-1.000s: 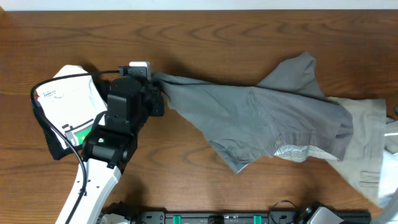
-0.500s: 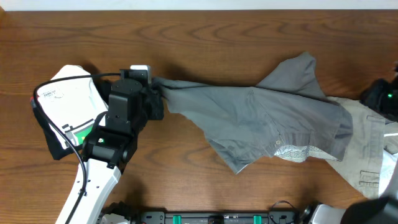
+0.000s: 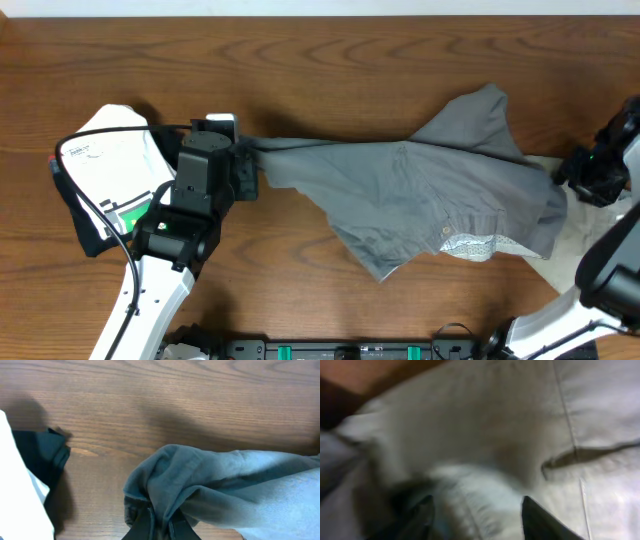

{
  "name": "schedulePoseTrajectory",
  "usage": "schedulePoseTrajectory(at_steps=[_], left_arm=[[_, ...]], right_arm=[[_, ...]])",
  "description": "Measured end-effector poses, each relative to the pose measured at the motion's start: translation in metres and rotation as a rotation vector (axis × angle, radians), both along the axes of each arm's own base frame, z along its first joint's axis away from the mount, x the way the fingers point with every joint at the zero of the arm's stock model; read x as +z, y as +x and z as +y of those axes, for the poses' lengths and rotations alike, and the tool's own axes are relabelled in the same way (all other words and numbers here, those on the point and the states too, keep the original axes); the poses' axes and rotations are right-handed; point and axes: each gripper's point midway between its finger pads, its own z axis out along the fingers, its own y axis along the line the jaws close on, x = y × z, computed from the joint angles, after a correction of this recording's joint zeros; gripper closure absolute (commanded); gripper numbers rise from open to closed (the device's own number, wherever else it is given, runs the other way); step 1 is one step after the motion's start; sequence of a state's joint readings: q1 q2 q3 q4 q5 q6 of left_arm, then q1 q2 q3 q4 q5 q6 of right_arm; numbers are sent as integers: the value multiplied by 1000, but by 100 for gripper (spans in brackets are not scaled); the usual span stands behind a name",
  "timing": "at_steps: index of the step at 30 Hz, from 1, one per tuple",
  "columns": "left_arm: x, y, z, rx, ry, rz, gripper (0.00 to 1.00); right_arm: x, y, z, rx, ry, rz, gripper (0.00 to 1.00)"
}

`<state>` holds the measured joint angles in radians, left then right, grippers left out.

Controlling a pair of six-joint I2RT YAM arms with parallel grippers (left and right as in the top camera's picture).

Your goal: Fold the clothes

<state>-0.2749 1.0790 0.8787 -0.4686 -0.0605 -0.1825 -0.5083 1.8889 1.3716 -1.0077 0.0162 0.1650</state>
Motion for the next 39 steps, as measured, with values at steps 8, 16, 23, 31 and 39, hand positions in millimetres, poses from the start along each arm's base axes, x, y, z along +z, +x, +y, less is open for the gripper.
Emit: schedulePoseTrajectory(at_steps=[8, 16, 23, 31, 39], left_arm=[[0, 0, 1, 5, 4, -2, 94], [0, 0, 1, 5, 5, -2, 94], [0, 0, 1, 5, 5, -3, 94], [1, 1, 2, 9, 7, -7, 94], [1, 1, 3, 14, 11, -8, 94]], right_arm=[[-49, -9, 3, -23, 47, 121, 43], [-52, 0, 12, -28, 98, 87, 99], [-9, 20, -3, -52, 12, -66, 99], [200, 7, -66, -293, -435, -582, 99], [264, -66, -104, -632, -657, -669, 98]])
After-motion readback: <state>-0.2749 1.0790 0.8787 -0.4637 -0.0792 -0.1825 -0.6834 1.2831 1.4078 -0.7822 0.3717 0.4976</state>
